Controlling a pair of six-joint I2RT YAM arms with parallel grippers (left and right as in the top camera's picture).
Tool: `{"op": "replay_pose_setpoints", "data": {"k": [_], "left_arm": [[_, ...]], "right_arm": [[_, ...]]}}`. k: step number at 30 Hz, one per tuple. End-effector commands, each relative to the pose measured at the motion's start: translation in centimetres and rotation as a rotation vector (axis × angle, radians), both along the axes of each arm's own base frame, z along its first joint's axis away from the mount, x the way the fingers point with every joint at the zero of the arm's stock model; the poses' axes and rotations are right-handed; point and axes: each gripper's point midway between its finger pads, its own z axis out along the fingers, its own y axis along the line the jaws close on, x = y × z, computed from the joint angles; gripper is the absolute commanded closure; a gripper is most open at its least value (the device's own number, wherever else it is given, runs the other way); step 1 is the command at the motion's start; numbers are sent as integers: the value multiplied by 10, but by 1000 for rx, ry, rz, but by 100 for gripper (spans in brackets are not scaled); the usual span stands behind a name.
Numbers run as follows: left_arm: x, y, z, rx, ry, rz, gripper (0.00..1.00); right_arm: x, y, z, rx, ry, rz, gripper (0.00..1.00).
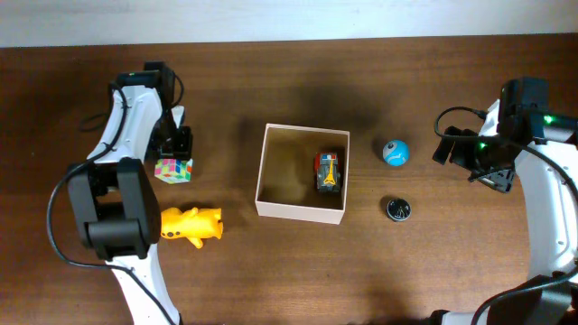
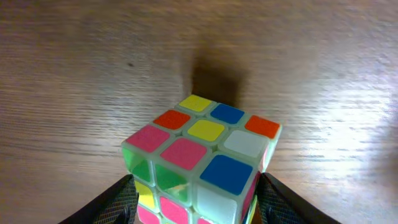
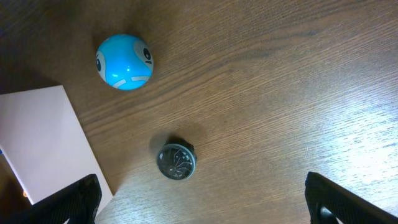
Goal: Pack container
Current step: 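Carry the Rubik's cube with the left gripper into the box and release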
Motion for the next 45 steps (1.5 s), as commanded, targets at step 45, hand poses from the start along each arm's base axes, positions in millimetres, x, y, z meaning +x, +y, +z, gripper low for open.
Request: {"op": "replay_pose_setpoints", "data": {"k": [45], "left_arm": [[-4, -49, -2, -93, -129, 190, 39]], "right_arm": [[3, -5, 3, -15, -10, -10, 1]]}}
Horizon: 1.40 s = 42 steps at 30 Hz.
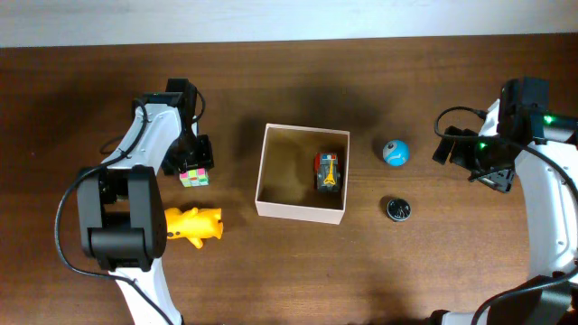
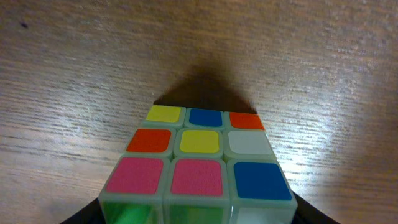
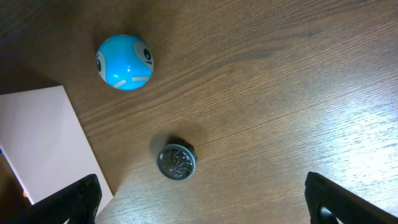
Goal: Pack container
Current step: 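Carry the Rubik's cube with the left gripper into the box and release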
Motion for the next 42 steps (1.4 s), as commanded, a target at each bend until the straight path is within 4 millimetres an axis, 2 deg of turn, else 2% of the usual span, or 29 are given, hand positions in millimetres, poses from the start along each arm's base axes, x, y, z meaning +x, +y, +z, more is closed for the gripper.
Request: {"op": "replay_pose_setpoints", "data": {"k": [1, 4, 8, 10, 13, 15, 17, 19, 21, 26, 30, 35, 38, 41, 42], "left_arm": [[12, -10, 29, -28, -70, -8, 40], [24, -19, 64, -35, -148, -29, 39], [33, -41, 124, -52, -276, -79, 39], [34, -60, 158, -66, -348, -125, 39], [30, -96, 194, -96, -443, -206, 40], [25, -124, 208, -120, -493, -270, 39], [20, -153, 211, -142, -515, -335, 39], [16, -178, 203, -128, -515, -393, 38], [14, -192, 189, -108, -496, -426, 38], [10, -215, 132, -93, -368, -427, 38], [14, -218, 89, -66, -286, -411, 38], [17, -212, 51, -27, -213, -391, 38], [19, -208, 39, 4, -201, -375, 38], [22, -207, 38, 20, -214, -375, 38], [24, -207, 39, 24, -219, -370, 34]], "right_arm": [[3, -5, 3, -15, -9, -10, 1], [3, -5, 3, -14, -9, -10, 1], [3, -5, 3, -14, -7, -10, 1], [2, -5, 3, -13, -2, -10, 1], [1, -4, 3, -12, 2, -10, 1], [0, -4, 2, -12, 3, -10, 1], [0, -4, 2, -11, 4, -10, 1], [0, -4, 2, -11, 5, -10, 1], [0, -4, 2, -11, 5, -10, 1], [0, -4, 2, -11, 5, -10, 1], [0, -4, 2, -11, 5, -10, 1], [-1, -4, 2, -10, 11, -10, 2], [-3, -3, 2, -8, 19, -10, 1], [-4, -3, 1, -7, 22, -10, 1], [-4, -3, 1, -7, 23, -10, 1]]}}
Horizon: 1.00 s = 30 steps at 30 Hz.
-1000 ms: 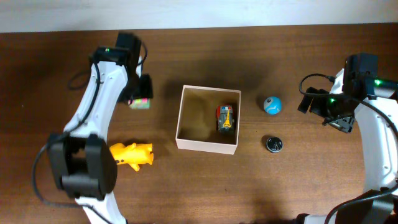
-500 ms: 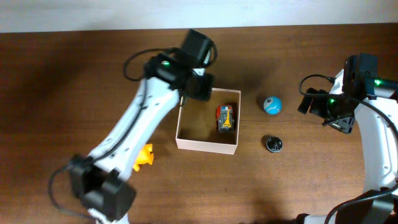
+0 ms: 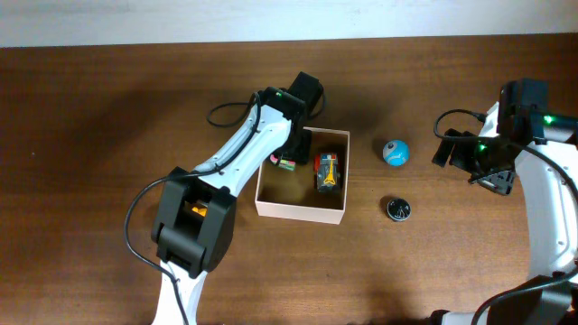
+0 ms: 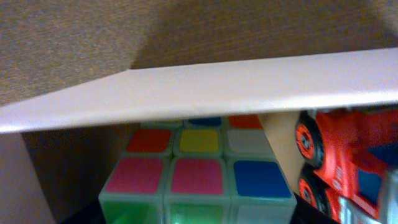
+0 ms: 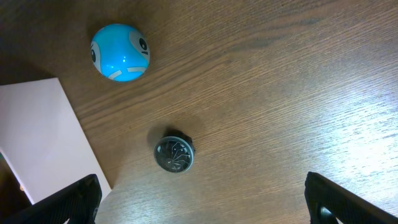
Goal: Pack container
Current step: 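Carry the Rubik's cube with the left gripper into the box and release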
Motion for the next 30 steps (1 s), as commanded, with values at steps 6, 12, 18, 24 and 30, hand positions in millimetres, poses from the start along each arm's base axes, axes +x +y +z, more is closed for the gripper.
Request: {"op": "replay_pose_setpoints", "data": {"k": [6, 12, 18, 24, 30], "left_arm": [[7, 7, 8, 21, -30, 67, 30], [9, -1, 38, -10, -40, 62, 34], [-11, -9, 78, -12, 2, 30, 48], [-17, 32, 152, 125, -117, 59, 34], [-35, 60, 218, 122, -241, 50, 24]], "right_arm": [[2, -5, 3, -13, -4, -9, 1], [2, -5, 3, -13, -4, -9, 1], [1, -4, 3, -13, 0, -9, 1], [1, -5, 3, -13, -1, -9, 1], [1, -5, 3, -13, 0, -9, 1]]}}
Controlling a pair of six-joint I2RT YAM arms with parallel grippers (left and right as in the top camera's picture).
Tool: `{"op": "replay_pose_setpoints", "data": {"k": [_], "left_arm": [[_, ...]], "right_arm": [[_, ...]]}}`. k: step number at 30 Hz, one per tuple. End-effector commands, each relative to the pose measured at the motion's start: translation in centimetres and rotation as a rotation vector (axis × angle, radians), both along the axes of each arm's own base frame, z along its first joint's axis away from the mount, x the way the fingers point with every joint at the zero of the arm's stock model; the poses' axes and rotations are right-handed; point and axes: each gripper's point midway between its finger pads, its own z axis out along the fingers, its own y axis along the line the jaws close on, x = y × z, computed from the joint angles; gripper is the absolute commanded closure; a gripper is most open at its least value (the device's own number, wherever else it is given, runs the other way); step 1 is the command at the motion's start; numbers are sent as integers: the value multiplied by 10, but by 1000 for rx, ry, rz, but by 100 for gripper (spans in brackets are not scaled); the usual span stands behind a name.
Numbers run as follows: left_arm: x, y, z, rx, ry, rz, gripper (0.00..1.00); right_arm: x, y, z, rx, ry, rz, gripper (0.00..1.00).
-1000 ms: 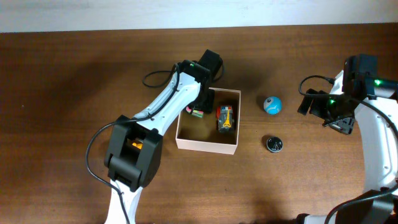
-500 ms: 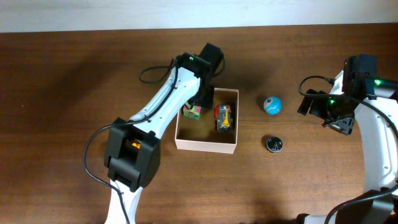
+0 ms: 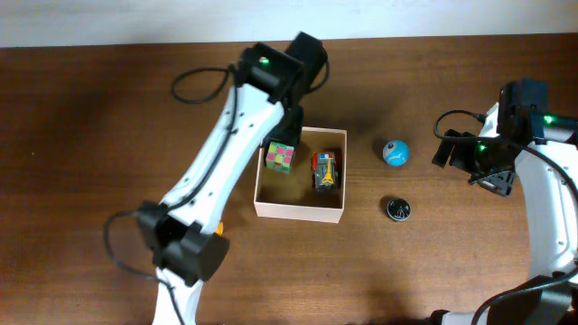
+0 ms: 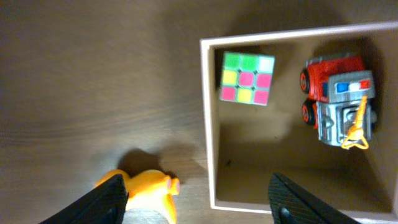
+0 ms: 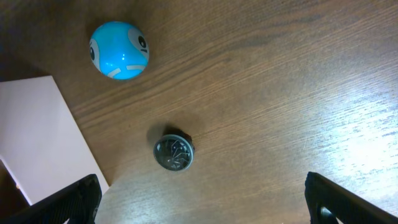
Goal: Pack container
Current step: 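Carry the Rubik's cube with the left gripper into the box and release, then lower the left gripper onto the yellow toy and grasp it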
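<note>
The white open box (image 3: pixel 301 212) sits mid-table. Inside it the colour cube (image 3: pixel 281 156) lies free in the far left corner (image 4: pixel 247 78), beside a red and grey toy truck (image 3: pixel 327 171) (image 4: pixel 339 99). My left gripper (image 4: pixel 198 186) hangs open high over the box's left wall, holding nothing. Left of the box lies a yellow toy animal (image 4: pixel 146 190), mostly hidden under my arm in the overhead view. My right gripper (image 5: pixel 202 186) is open over bare table at the right, above a blue ball (image 5: pixel 119 42) and a small dark round piece (image 5: pixel 173 154).
The blue ball (image 3: pixel 395 153) and the dark round piece (image 3: pixel 396 208) lie just right of the box. My left arm (image 3: pixel 226 162) stretches diagonally across the table's left half. The right arm (image 3: pixel 533 181) stands near the right edge.
The left gripper was shut on the cube low inside the box. Now the cube lies let go in the box and the gripper is open and higher up. The right arm is unchanged.
The cube sat on the table at the left, next to the yellow toy, between my left fingers. Then the gripper held it slightly further right. Then the cube was inside the box, still gripped. Now it rests there, released.
</note>
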Motion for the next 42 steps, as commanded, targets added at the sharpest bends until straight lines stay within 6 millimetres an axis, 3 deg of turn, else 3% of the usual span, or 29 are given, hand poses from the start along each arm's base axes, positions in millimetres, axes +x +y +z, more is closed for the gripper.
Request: {"op": "replay_pose_setpoints", "data": {"k": [1, 5, 7, 9, 12, 14, 17, 18, 19, 24, 30, 37, 39, 42], "left_arm": [[-10, 24, 67, -27, -171, -3, 24], [-40, 38, 103, -91, -230, -18, 19], [-64, 61, 110, -74, -241, -1, 17], [-83, 84, 102, -62, -217, 68, 15], [-110, 117, 70, -40, -149, 221, 8], [-118, 129, 46, -23, -110, 253, 7], [-123, 131, -2, -63, -39, 287, 6], [-125, 129, -36, -85, 17, 301, 6], [-126, 129, -53, -83, 38, 307, 5], [-134, 138, -120, -76, 86, 340, 2], [-137, 139, -161, -130, 89, 355, 1], [-139, 139, -190, -136, 74, 343, 0], [-141, 140, -195, -135, 75, 344, 6], [-134, 141, -195, -126, 45, 327, 35]], "right_arm": [[2, -5, 3, -13, -5, -10, 1], [-1, -4, 2, -10, 7, -10, 1], [-2, -4, 2, -9, 11, -10, 1], [-2, -3, 2, -9, 12, -9, 1], [-2, -3, 2, -9, 12, -9, 1], [-2, -3, 2, -9, 12, -8, 1], [-1, -3, 2, -9, 11, -8, 1], [-1, -3, 2, -9, 11, -8, 1], [-2, -3, 2, -9, 11, -8, 1], [-2, -3, 2, -9, 12, -8, 1], [-2, -3, 2, -8, 11, -9, 1], [-2, -3, 2, -8, 11, -9, 1], [-2, -3, 2, -8, 12, -9, 1], [-2, -3, 2, -8, 12, -9, 1]]}}
